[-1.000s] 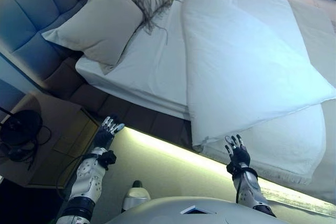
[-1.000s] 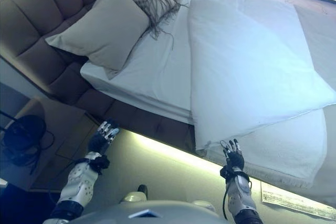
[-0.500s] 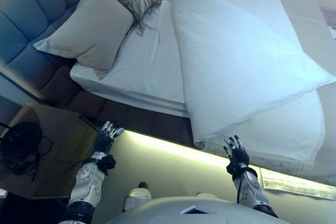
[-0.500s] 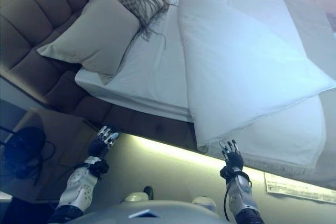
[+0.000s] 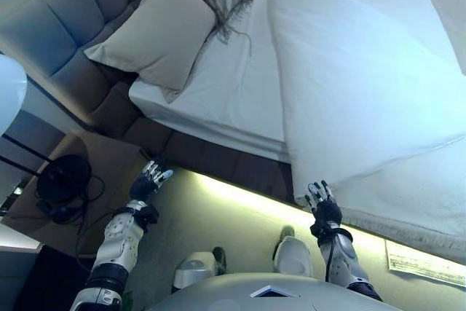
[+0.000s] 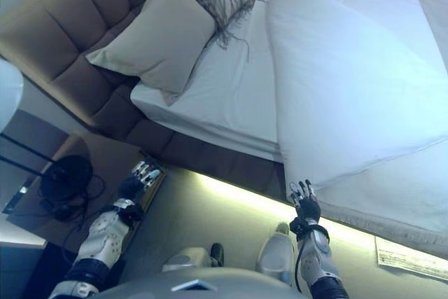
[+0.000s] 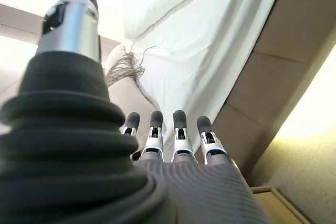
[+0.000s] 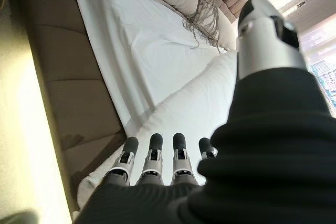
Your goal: Make the bed neatly
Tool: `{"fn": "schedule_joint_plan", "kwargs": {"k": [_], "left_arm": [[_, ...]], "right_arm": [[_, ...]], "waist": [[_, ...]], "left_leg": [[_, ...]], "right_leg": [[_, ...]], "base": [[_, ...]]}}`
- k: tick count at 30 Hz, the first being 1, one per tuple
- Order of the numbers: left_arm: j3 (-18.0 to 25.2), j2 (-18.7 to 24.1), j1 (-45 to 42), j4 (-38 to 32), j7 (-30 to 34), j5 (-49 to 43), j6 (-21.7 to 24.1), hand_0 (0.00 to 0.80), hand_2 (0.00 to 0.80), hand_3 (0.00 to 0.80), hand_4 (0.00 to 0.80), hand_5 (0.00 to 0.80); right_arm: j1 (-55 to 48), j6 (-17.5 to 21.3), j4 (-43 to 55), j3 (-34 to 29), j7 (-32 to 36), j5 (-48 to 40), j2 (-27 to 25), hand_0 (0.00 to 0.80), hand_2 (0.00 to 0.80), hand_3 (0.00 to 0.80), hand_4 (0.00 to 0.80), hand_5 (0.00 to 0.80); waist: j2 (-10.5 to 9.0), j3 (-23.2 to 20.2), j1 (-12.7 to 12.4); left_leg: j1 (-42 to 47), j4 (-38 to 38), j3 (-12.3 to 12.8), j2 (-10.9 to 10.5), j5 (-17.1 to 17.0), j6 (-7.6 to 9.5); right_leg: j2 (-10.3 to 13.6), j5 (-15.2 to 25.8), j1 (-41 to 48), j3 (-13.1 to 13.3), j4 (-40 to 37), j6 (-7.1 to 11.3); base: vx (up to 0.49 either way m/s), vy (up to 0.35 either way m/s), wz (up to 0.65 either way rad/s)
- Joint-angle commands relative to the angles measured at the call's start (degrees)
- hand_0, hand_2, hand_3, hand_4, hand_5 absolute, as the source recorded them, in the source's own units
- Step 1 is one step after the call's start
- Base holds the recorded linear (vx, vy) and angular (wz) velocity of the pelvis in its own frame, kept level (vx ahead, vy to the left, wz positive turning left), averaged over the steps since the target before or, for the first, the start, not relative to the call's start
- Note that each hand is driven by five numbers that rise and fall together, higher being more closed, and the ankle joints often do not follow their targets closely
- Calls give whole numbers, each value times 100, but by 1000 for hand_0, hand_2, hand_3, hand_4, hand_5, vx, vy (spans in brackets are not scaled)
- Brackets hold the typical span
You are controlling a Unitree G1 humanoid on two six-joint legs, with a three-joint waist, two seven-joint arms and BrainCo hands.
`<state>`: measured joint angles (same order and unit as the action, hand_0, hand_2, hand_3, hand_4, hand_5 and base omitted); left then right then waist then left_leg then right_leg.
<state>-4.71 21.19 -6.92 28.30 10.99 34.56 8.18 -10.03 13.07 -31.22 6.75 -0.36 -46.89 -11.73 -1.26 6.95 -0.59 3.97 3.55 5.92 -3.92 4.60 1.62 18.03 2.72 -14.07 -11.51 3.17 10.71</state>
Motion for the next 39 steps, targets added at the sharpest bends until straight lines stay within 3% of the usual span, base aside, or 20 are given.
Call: {"fn": "schedule_joint_plan", "kwargs": {"k": [1,5,7,9,11,15,17,19,21,25,28,31,34,37,39], "left_arm": [[417,66,-107,-530,91,-51,194,0,0,0,0,0],[571,67,-370,-664,196,-37,130,0,0,0,0,0],[623,93,-482,-652,269,96,128,0,0,0,0,0],[593,52,-527,-722,272,137,181,0,0,0,0,0],[465,-9,-493,-656,256,164,360,0,0,0,0,0],[182,-89,-345,-579,184,235,480,0,0,0,0,0],[84,-148,-298,-534,218,183,482,0,0,0,0,0],[-33,-193,-240,-469,254,85,480,0,0,0,0,0],[-90,-173,-187,-454,240,51,453,0,0,0,0,0],[-123,-199,-83,-498,157,20,265,0,0,0,0,0],[-113,-249,-73,-369,138,27,296,0,0,0,0,0],[-38,-262,-155,-363,268,-24,284,0,0,0,0,0],[12,-232,-178,-401,379,-4,249,0,0,0,0,0],[-18,-141,-66,-382,344,52,199,0,0,0,0,0],[-78,-56,29,-389,336,15,193,0,0,0,0,0]], "right_arm": [[124,178,115,-93,146,-5,-42,0,0,0,0,0],[-38,56,272,-120,99,4,-117,0,0,0,0,0],[3,-50,315,-139,122,21,-213,0,0,0,0,0],[95,-121,440,-41,109,4,-347,0,0,0,0,0],[196,-84,382,15,144,-4,-450,0,0,0,0,0],[317,3,233,30,205,-85,-592,0,0,0,0,0],[334,22,175,11,218,-119,-606,0,0,0,0,0],[315,-28,232,-12,212,-149,-589,0,0,0,0,0],[286,-79,306,25,118,-132,-566,0,0,0,0,0],[90,-195,606,150,-52,-129,-489,0,0,0,0,0],[-32,-188,724,283,27,-98,-492,0,0,0,0,0],[-116,-132,689,321,130,-127,-493,0,0,0,0,0],[-157,-62,631,300,177,-145,-452,0,0,0,0,0],[-128,17,524,306,97,-87,-313,0,0,0,0,0],[-129,-9,557,266,-75,-107,-205,0,0,0,0,0]], "waist": [[-107,-81,-42],[-173,-238,-58],[-137,-303,-73],[-140,-323,-98],[-110,-336,-84],[-169,-283,-54],[-191,-251,-52],[-150,-209,-58],[-98,-206,-79],[110,-118,-216],[246,-54,-343],[329,-68,-442],[366,-112,-451],[417,-204,-441],[356,-282,-470]], "left_leg": [[344,611,-314,-8,1008,210],[597,698,-352,416,1057,-25],[613,850,-441,722,582,-224],[415,1252,-557,900,42,-333],[206,1678,-599,982,-365,-393],[-361,3027,-488,979,-607,-317],[-569,3264,-397,1073,-720,-308],[-626,2894,-336,1187,-764,-281],[-705,2239,-451,1167,-945,-312],[-995,565,-612,1211,-1572,-654],[-1318,-352,-665,1200,-1974,-765],[-1511,-734,-669,1193,-1968,-768],[-1447,-674,-557,1143,-1719,-691],[-1305,-644,-548,968,-1493,-573],[-1342,-428,-581,754,-1332,-396]], "right_leg": [[-80,1350,189,15,-409,36],[-237,1088,385,94,-96,40],[-466,801,514,130,56,-72],[-724,534,681,144,85,-285],[-934,331,821,121,84,-512],[-1138,16,1013,47,182,-854],[-1226,-68,1106,6,209,-953],[-1330,-167,1193,-13,259,-965],[-1394,-279,1246,13,299,-956],[-1476,-493,1723,-20,119,-849],[-1482,-703,2018,40,123,-810],[-1417,-992,2287,95,270,-779],[-1283,-1165,2446,132,425,-689],[-1027,-1208,2424,91,780,-535],[-805,-1009,2387,74,1002,-419]], "base": [[406,-288,20],[415,-366,51],[369,-395,19],[319,-372,-6],[268,-294,-27],[225,-271,-21],[169,-162,-11],[207,-80,-9],[216,-1,6],[251,63,15],[328,89,-4],[337,95,-36],[311,133,-27],[400,218,-44],[368,203,-52]]}}
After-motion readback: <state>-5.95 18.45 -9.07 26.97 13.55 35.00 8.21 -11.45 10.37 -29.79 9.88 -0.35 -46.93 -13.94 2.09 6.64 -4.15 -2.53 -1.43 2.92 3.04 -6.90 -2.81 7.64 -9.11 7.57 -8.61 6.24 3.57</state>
